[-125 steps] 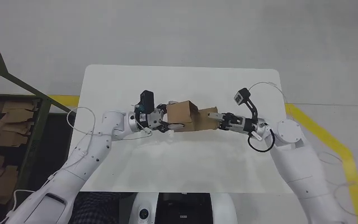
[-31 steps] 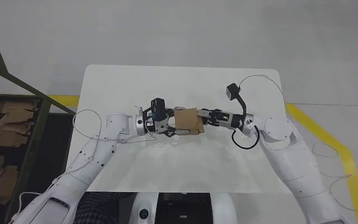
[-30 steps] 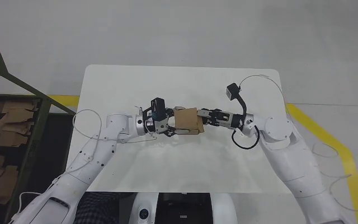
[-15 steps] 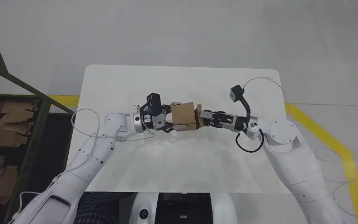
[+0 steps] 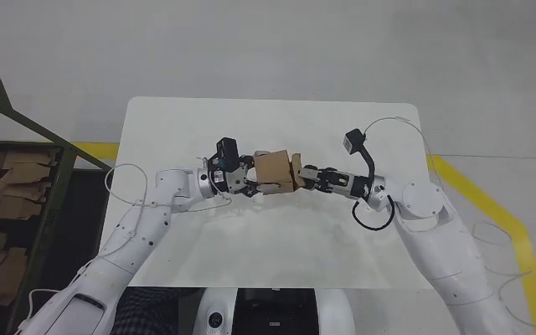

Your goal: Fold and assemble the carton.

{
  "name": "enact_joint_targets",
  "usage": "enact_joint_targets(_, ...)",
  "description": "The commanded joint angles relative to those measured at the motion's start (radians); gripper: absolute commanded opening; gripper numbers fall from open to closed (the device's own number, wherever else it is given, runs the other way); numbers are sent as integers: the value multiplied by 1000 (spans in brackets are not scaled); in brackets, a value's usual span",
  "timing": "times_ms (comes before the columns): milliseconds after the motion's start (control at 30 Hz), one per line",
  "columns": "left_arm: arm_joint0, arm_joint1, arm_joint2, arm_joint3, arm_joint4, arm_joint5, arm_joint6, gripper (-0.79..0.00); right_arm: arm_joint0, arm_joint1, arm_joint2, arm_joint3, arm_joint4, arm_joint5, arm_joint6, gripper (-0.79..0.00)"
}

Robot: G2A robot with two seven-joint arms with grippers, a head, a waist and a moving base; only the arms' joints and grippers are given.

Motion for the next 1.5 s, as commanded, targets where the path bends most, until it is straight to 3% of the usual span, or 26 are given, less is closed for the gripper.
enact_joint_targets(0, 1, 0, 0, -2, 3, 3, -2, -416, 3, 0, -4, -2, -3, 3, -1, -646)
enact_joint_targets(1167, 11, -6, 3, -39, 55, 18, -6, -419, 36, -8, -36, 8, -12, 23, -31, -730)
enact_joint_targets(1300, 10, -8, 6, -39, 56, 18, -7, -422, 40, -9, -36, 10, -9, 25, -42, -785)
enact_joint_targets(1467, 9, -9, 8, -38, 59, 17, -7, -425, 46, -11, -44, 9, -12, 28, -42, -773)
